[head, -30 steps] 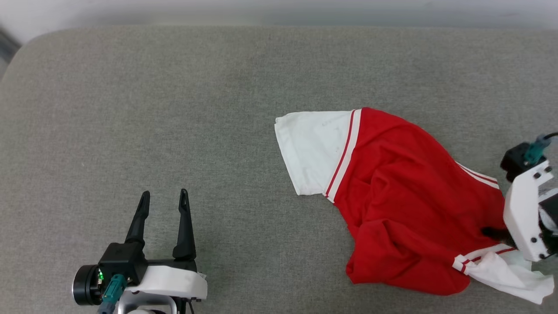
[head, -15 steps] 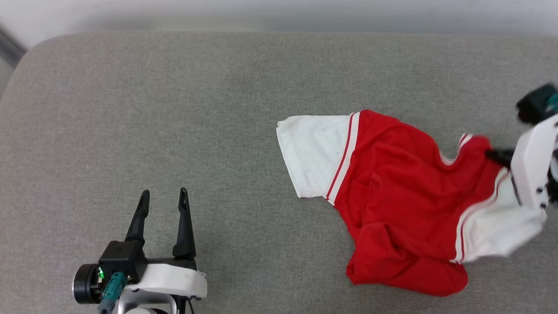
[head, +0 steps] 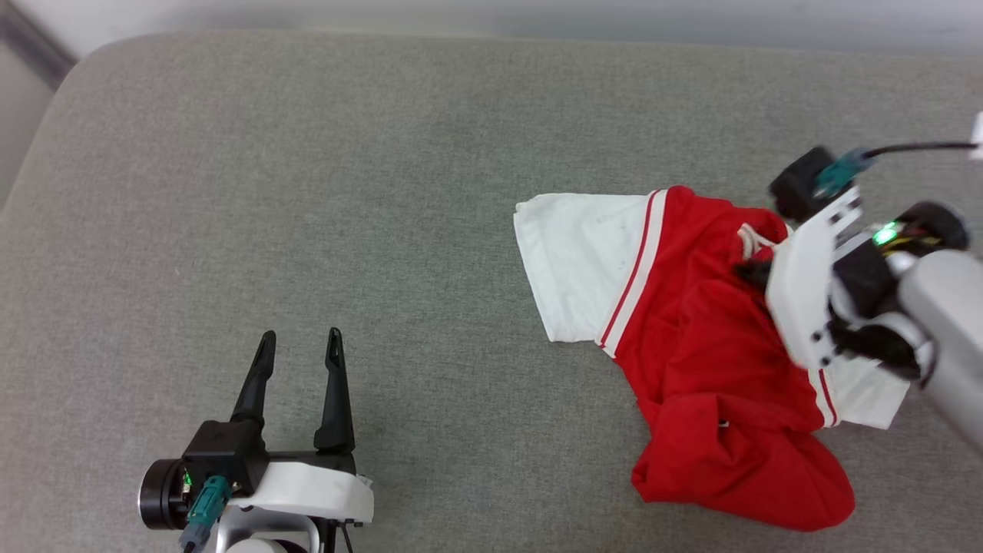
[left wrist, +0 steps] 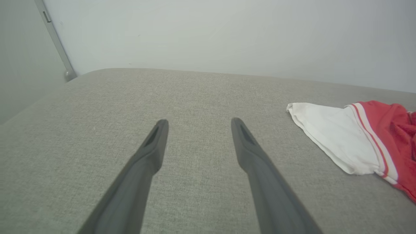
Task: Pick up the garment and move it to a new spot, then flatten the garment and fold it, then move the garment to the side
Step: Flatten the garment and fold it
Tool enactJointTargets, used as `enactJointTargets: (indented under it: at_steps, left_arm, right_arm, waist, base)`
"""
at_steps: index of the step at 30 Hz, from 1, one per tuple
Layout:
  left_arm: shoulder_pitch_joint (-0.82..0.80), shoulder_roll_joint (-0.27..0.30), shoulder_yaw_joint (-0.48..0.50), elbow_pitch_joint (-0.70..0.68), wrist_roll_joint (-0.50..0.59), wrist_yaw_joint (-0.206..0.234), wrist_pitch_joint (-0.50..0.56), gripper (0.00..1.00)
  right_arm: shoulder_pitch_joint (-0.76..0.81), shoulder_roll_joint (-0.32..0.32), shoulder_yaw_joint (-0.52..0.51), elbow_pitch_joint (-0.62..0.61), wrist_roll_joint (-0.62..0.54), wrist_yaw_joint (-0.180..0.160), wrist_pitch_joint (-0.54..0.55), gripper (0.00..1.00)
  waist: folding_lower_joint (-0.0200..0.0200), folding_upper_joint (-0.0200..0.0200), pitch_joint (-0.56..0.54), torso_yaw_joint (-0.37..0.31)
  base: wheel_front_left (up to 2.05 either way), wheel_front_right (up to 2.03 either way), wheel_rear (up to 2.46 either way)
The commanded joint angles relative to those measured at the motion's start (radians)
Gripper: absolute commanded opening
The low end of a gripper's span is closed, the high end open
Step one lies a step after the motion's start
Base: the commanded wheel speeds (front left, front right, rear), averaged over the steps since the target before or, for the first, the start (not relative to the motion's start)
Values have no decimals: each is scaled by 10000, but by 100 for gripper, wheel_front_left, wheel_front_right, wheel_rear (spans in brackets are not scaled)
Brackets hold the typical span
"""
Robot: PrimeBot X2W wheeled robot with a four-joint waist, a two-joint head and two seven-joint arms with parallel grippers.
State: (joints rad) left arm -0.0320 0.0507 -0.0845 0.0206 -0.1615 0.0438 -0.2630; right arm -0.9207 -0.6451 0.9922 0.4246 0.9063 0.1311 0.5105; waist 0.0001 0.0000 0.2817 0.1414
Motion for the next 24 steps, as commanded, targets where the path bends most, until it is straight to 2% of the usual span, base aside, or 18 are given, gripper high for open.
enactJointTargets:
  at_steps: [1, 6, 9, 10, 11, 18, 24]
  left_arm:
    - [-149, -10, 11, 8, 14, -17, -26, 100]
    - [-167, -11, 58, 113, 39, 105, -26, 100]
    - [-119, -10, 102, 167, 107, 103, -26, 100]
    - [-92, -11, 134, 169, 135, 103, -26, 100]
    - [-80, -10, 155, 179, 184, 81, -26, 100]
    - [-334, -1, 546, 221, 665, -265, -26, 100]
    - [-1234, 322, 1061, 177, 938, -791, -26, 100]
  right_arm:
    - [-34, 176, 160, 188, -4, -7, -52, 0]
    - [-20, 832, 1300, 1239, 152, -4, 8, 0]
    - [-31, 1000, 1638, 1595, 340, -5, -375, 2]
    - [-137, 994, 1721, 1636, 305, -5, -622, 45]
    - [-255, 947, 1808, 1651, 241, -5, -907, 100]
    - [-592, 312, 1840, 1165, -163, -5, -3948, 100]
    - [-151, -147, 683, 911, -859, -5, -6749, 100]
  waist:
    - [-1, 0, 108, 100]
    - [-1, 0, 164, 123]
    - [-1, 0, 20, 8]
    - [-1, 0, -53, -62]
    - [-1, 0, -138, -127]
    - [-1, 0, -790, -667]
    - [-1, 0, -999, -1142]
  base:
    - [0, 0, 0]
    - [0, 0, 0]
    - [0, 0, 0]
    - [0, 0, 0]
    - [0, 0, 0]
    - [0, 0, 0]
    - [0, 0, 0]
